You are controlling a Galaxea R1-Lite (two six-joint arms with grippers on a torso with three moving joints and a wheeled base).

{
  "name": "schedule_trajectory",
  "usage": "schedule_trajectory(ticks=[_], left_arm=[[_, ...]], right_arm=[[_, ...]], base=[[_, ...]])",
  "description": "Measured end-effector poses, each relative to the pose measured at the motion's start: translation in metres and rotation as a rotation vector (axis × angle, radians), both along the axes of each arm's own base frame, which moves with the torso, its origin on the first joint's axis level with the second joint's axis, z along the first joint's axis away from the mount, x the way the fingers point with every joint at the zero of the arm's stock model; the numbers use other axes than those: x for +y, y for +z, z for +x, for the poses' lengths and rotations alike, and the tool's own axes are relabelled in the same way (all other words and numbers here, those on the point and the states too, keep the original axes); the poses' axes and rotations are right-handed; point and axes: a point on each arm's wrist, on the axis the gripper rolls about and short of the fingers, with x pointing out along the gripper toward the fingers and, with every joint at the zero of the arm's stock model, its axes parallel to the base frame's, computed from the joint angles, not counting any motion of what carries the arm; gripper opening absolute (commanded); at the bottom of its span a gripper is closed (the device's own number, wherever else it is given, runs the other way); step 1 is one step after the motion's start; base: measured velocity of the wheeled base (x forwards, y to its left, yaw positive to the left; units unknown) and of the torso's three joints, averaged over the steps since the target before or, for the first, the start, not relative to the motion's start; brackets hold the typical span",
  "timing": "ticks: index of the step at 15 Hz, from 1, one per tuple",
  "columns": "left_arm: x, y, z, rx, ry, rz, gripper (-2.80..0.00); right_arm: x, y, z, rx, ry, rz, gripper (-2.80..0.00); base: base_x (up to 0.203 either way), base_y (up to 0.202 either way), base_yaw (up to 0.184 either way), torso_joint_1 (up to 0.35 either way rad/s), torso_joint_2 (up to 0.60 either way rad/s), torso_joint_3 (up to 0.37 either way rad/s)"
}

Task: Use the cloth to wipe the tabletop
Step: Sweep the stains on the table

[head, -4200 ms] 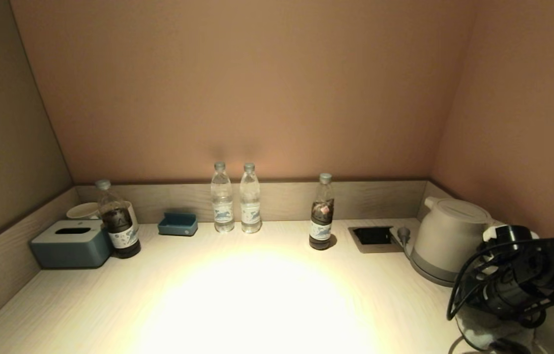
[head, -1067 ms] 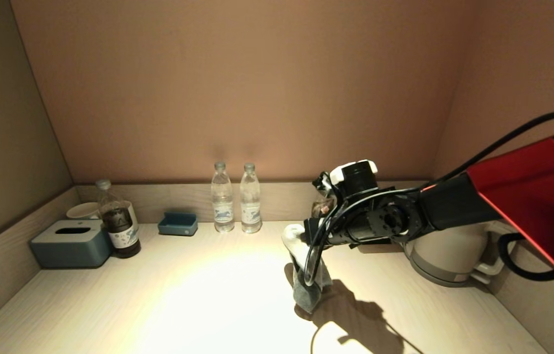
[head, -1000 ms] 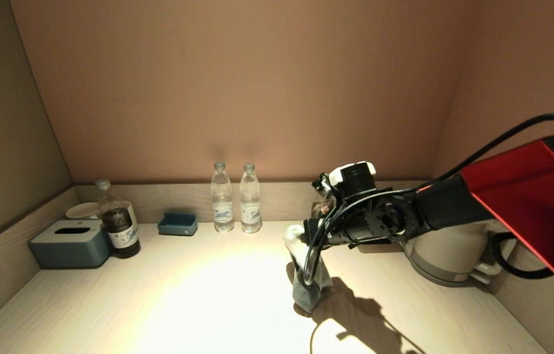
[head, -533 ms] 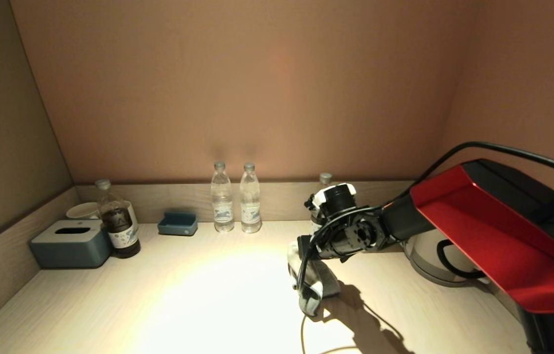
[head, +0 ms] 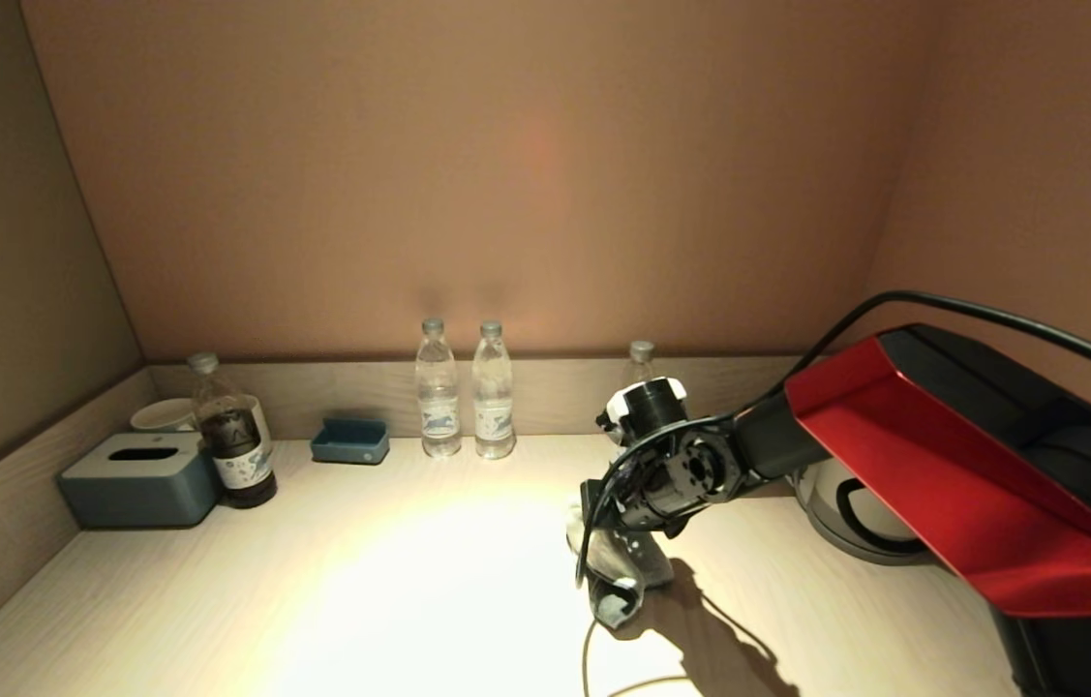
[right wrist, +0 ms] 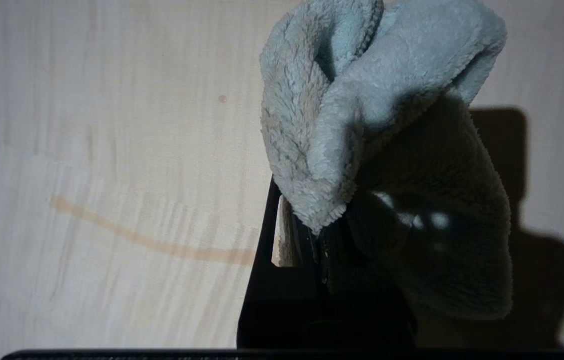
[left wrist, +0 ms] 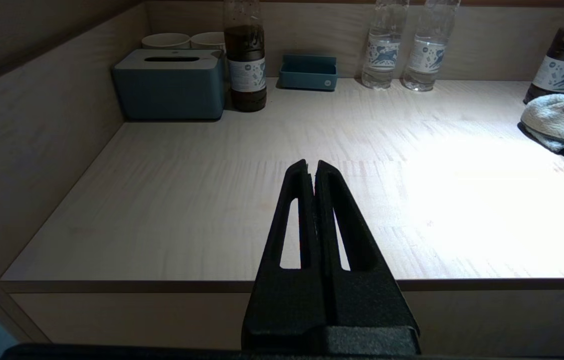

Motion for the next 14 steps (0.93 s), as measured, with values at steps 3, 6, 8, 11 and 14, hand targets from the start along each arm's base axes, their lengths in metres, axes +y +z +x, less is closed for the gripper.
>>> schedule_trajectory(ticks=[3,6,8,11,14], left_arm=[[0.0,0.0,0.0,0.0,0.0,0.0,-2.8],[0.0,0.0,0.0,0.0,0.0,0.0,-2.8],[0.0,0.0,0.0,0.0,0.0,0.0,-2.8],[0.0,0.0,0.0,0.0,0.0,0.0,-2.8],[0.0,0.0,0.0,0.0,0.0,0.0,-2.8]], right_arm=[[0.002,0.001,-0.006,0.045,0.001,-0.009,-2.8],[0.015,0.007,-0.022,0.099,0.032,-0.017,-2.8],[0.023,0.01,-0.035,0.145,0.06,-0.036,-2.8],[0.034,0.01,-0.059,0.214,0.111,-0.076,-2.8],[0.035,0.015,-0.085,0.255,0.155,-0.109,-2.8]], base=[[0.0,0.0,0.0,0.0,0.0,0.0],[0.0,0.0,0.0,0.0,0.0,0.0],[0.0,0.0,0.0,0.0,0.0,0.0],[0.0,0.0,0.0,0.0,0.0,0.0],[0.0,0.0,0.0,0.0,0.0,0.0]])
